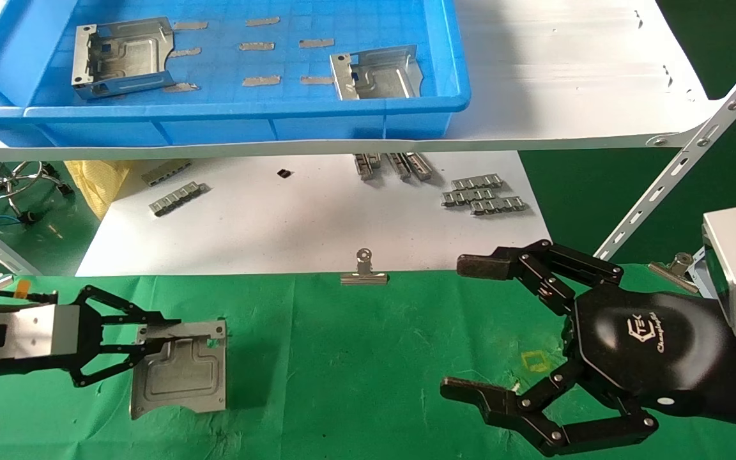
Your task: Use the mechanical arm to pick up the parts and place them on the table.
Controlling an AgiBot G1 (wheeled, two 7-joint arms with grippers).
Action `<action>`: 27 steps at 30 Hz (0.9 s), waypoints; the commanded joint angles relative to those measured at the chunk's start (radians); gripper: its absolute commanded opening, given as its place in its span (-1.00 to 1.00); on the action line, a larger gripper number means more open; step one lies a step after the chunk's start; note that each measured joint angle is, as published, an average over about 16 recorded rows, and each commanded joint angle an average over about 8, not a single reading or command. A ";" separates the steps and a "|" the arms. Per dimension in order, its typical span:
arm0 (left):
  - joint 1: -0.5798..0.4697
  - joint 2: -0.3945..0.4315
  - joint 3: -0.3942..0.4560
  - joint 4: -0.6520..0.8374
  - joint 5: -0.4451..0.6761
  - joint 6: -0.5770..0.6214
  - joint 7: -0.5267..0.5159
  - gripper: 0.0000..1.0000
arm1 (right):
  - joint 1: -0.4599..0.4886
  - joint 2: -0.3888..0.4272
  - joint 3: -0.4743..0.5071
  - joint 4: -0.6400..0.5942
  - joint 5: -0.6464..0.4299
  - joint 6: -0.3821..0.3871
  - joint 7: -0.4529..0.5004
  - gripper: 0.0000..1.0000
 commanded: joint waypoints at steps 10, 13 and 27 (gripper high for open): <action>-0.025 0.032 0.020 0.067 0.013 0.008 0.062 1.00 | 0.000 0.000 0.000 0.000 0.000 0.000 0.000 1.00; -0.034 0.036 0.018 0.077 0.003 0.015 0.056 1.00 | 0.000 0.000 0.000 0.000 0.000 0.000 0.000 1.00; 0.019 0.030 -0.032 0.120 -0.139 0.033 -0.210 1.00 | 0.000 0.000 0.000 0.000 0.000 0.000 0.000 1.00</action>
